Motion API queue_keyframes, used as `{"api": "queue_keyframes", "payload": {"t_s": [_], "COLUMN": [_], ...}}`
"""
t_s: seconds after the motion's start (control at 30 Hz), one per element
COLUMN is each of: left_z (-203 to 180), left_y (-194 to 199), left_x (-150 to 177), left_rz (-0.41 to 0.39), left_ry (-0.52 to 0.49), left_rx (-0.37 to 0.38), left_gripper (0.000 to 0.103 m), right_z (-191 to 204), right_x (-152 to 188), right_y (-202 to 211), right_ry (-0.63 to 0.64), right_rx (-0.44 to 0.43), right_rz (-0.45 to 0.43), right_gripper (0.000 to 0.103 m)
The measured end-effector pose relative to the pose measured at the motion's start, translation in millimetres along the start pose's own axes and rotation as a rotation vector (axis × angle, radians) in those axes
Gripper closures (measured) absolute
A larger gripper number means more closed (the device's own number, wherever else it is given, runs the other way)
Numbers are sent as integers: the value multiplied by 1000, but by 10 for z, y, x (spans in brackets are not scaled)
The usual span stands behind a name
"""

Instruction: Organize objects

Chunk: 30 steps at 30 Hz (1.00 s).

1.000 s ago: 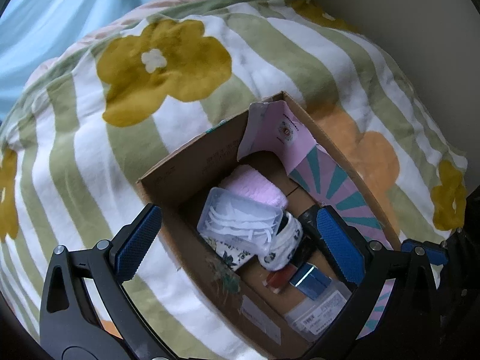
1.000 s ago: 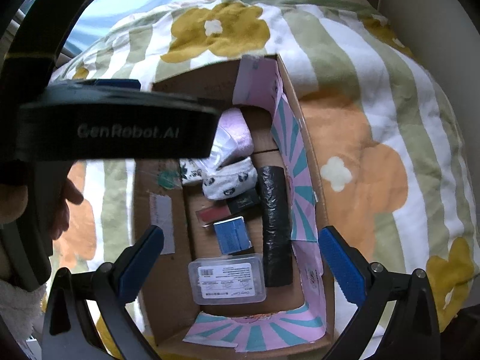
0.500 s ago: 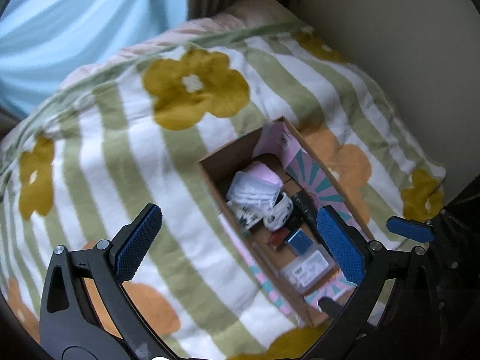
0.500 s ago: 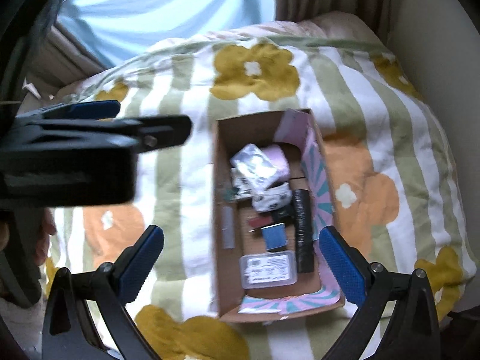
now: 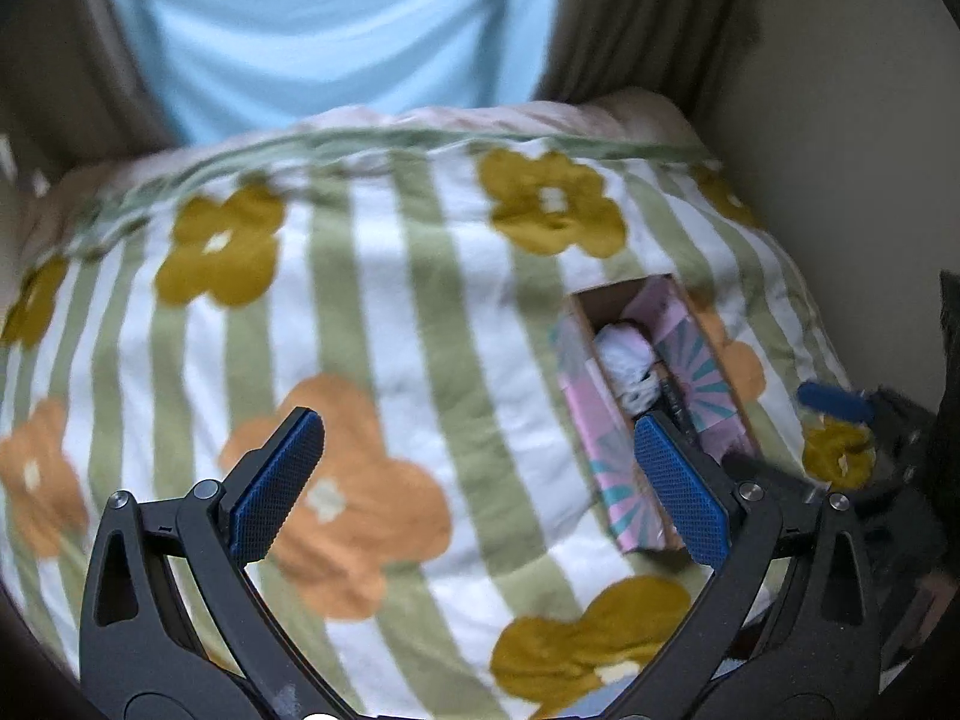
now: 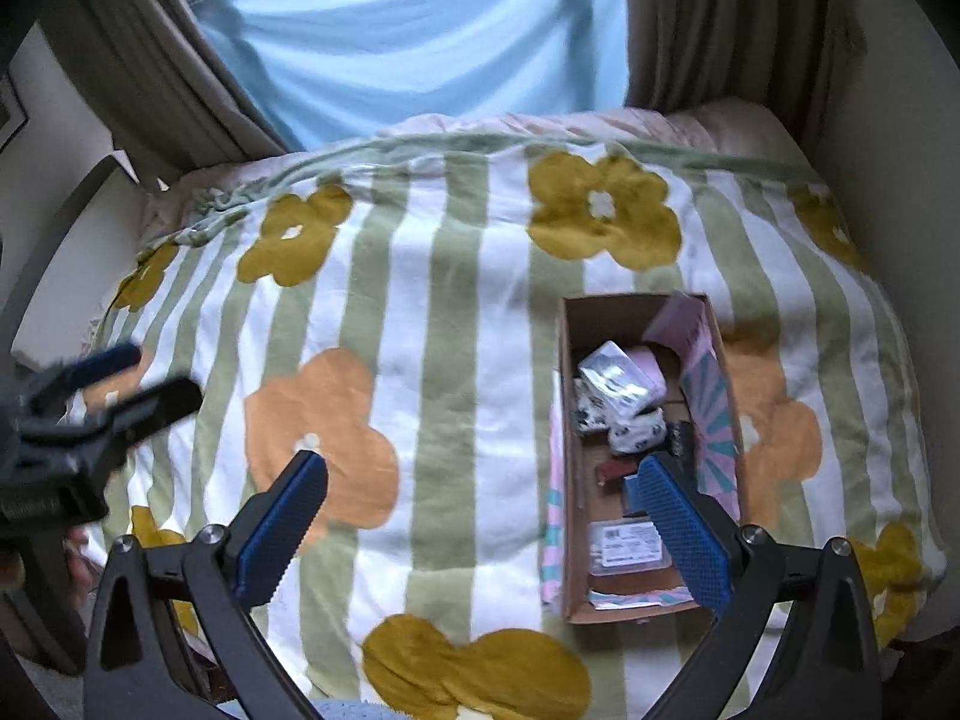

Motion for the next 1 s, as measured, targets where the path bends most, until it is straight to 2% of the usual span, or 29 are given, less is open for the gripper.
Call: {"api": "queue_keyframes", "payload": {"t_s": [0.1,0.37,1.0], "left_z": [291,662,859], "left_y": [196,403,442], "left_x": [237,639,598], "left_rz": [-3,-22,-45], "left_ry": [35,116,131], "left_rx": [-41,-102,-135], "left_gripper": [0,0,0], "right_z": [186,399,437], "right_x": [4,174,133], "right_y": [23,24,72], "right_ry": [26,74,86], "right_rx": [-11,1,21], "right_rz": [-16,-27,-57], "right_gripper": [0,0,0]}}
Point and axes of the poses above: each gripper's, at about its wrist camera, not at the fingertips, and y roughly against the way its jaws point, z to its left, x to its underside, the point moved 1 cm from there along -y, roughly the way its jaws point, and after that the axes turned 10 degrees about -z, right-handed, at the moved point
